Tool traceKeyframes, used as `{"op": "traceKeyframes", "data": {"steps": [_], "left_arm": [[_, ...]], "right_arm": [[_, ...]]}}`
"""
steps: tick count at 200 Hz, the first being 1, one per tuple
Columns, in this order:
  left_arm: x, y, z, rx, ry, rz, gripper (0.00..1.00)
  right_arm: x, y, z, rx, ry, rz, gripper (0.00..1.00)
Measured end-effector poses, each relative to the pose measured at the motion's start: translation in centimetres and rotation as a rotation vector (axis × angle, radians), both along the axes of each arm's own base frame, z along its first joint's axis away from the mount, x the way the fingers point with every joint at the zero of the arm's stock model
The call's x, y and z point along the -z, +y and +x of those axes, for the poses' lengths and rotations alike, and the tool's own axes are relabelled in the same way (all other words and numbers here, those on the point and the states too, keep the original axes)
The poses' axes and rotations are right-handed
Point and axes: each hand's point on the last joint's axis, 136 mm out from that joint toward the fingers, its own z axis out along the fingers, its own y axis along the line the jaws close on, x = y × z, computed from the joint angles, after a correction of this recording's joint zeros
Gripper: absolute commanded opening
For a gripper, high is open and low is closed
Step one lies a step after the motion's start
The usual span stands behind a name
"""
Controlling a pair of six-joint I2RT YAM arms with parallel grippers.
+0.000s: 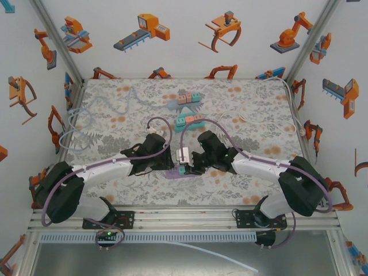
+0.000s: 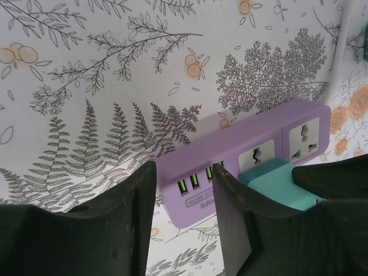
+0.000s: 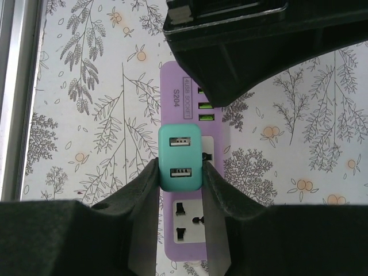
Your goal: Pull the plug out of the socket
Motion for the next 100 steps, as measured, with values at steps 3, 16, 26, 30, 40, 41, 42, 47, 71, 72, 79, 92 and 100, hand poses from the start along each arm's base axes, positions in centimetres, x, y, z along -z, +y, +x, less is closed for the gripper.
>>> {"op": "traceKeyframes", "data": {"steps": [3, 16, 26, 30, 40, 41, 42, 47, 71, 72, 79, 92, 100], "left_arm": [[0.1, 0.0, 0.0, 0.001, 0.003, 0.0, 0.43], [0.2, -0.1, -0.1, 0.003, 0.012, -0.001, 0.42], [0.3, -0.1, -0.1, 0.003, 0.014, -0.002, 0.42], [0.3, -0.1, -0.2, 0.003, 0.015, -0.002, 0.42], [0.3, -0.1, -0.2, 0.002, 0.017, -0.003, 0.42], [0.3, 0.0, -0.2, 0.001, 0.017, -0.003, 0.42], [0.3, 0.0, -0.2, 0.001, 0.017, -0.003, 0.42], [0.3, 0.0, -0.2, 0.001, 0.018, -0.002, 0.41], [0.8, 0.0, -0.3, 0.0, 0.029, 0.009, 0.41], [0.8, 0.0, -0.3, 0.0, 0.029, 0.009, 0.41], [0.9, 0.0, -0.2, 0.001, 0.033, 0.012, 0.41], [1.0, -0.1, -0.2, 0.004, 0.039, 0.016, 0.41], [1.1, -0.2, -0.1, 0.006, 0.046, 0.022, 0.41]], "right_arm": [[0.0, 0.0, 0.0, 0.002, 0.0, 0.0, 0.26], [0.0, 0.0, 0.1, 0.006, 0.0, -0.001, 0.26], [0.0, 0.0, 0.1, 0.008, 0.0, -0.001, 0.26], [0.0, 0.0, 0.1, 0.008, 0.0, -0.002, 0.26], [0.0, 0.0, 0.1, 0.01, 0.0, -0.002, 0.26], [0.0, 0.0, 0.1, 0.01, 0.0, -0.002, 0.26], [0.0, 0.0, 0.1, 0.01, 0.0, -0.002, 0.26], [0.0, 0.0, 0.1, 0.01, 0.001, -0.002, 0.26], [0.0, 0.0, 0.1, 0.012, 0.002, -0.002, 0.26], [0.0, 0.0, 0.2, 0.012, 0.001, -0.002, 0.26], [0.0, 0.0, 0.2, 0.015, 0.001, -0.004, 0.26], [0.0, 0.0, 0.2, 0.017, 0.003, -0.004, 0.26], [0.1, 0.0, 0.2, 0.021, 0.006, -0.005, 0.25]]}}
